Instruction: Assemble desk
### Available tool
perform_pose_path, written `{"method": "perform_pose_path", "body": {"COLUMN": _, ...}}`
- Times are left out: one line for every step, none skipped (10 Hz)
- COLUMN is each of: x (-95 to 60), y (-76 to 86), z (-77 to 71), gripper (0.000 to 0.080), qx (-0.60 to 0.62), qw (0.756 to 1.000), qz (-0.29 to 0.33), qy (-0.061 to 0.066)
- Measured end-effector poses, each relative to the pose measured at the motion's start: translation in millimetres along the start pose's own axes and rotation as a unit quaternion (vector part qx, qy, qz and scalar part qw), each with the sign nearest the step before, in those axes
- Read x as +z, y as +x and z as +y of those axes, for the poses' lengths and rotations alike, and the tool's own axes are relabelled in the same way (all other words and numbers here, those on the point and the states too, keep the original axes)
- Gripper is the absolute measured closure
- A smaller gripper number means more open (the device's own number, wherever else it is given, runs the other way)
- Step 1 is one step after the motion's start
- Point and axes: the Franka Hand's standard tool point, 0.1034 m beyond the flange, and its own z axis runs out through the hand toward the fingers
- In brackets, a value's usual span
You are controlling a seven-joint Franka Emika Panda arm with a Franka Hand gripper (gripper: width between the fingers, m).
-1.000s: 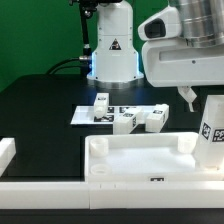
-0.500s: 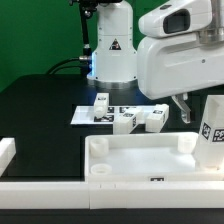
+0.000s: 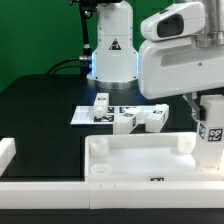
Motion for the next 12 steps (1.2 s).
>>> {"method": "perform_pose_path", "body": {"x": 0.2, "y": 0.1, "z": 0.7, "gripper": 0.0499, "qx": 0.036, "qw": 0.999, "qz": 0.0, "qy": 0.0}}
{"method": "perform_pose_path", "body": {"x": 0.3, "y": 1.4, "z": 1.8, "gripper": 0.05, "qx": 0.081, "qw": 0.997, "qz": 0.001, "qy": -0.001}}
{"method": "perform_pose_path", "body": {"x": 0.2, "y": 2.9, "z": 3.3, "gripper": 0.05, "qx": 0.127, "qw": 0.992, "qz": 0.002, "qy": -0.002}}
{"method": "perform_pose_path", "body": {"x": 0.1, "y": 3.5, "z": 3.5, "gripper": 0.05, "qx": 0.192, "qw": 0.981, "qz": 0.004, "qy": -0.001}}
{"method": "perform_pose_path", "body": {"x": 0.8, "y": 4.1, "z": 2.6, "gripper": 0.05, "qx": 0.278, "qw": 0.96, "qz": 0.008, "qy": 0.0}}
{"method": "perform_pose_path", "body": {"x": 1.3, "y": 5.5, "z": 0.6, "gripper": 0.05, "qx": 0.364, "qw": 0.931, "qz": 0.013, "qy": 0.011}}
{"method": "perform_pose_path", "body": {"x": 1.6, "y": 7.0, "z": 0.8, "gripper": 0.05, "qx": 0.453, "qw": 0.891, "qz": 0.011, "qy": 0.032}}
{"method": "perform_pose_path", "body": {"x": 2.8, "y": 7.3, "z": 1.5, "gripper": 0.0499, "qx": 0.561, "qw": 0.826, "qz": 0.001, "qy": 0.061}}
{"method": "perform_pose_path", "body": {"x": 2.5, "y": 6.8, "z": 0.6, "gripper": 0.0499, "qx": 0.591, "qw": 0.804, "qz": -0.006, "qy": 0.066}}
{"method": "perform_pose_path", "body": {"x": 2.3, "y": 6.8, "z": -0.5, "gripper": 0.0499, "qx": 0.614, "qw": 0.786, "qz": -0.01, "qy": 0.069}}
{"method": "perform_pose_path", "body": {"x": 2.5, "y": 6.7, "z": -0.3, "gripper": 0.0499, "qx": 0.605, "qw": 0.793, "qz": -0.009, "qy": 0.069}}
{"method": "perform_pose_path", "body": {"x": 2.7, "y": 6.5, "z": -0.5, "gripper": 0.0499, "qx": 0.585, "qw": 0.808, "qz": -0.008, "qy": 0.069}}
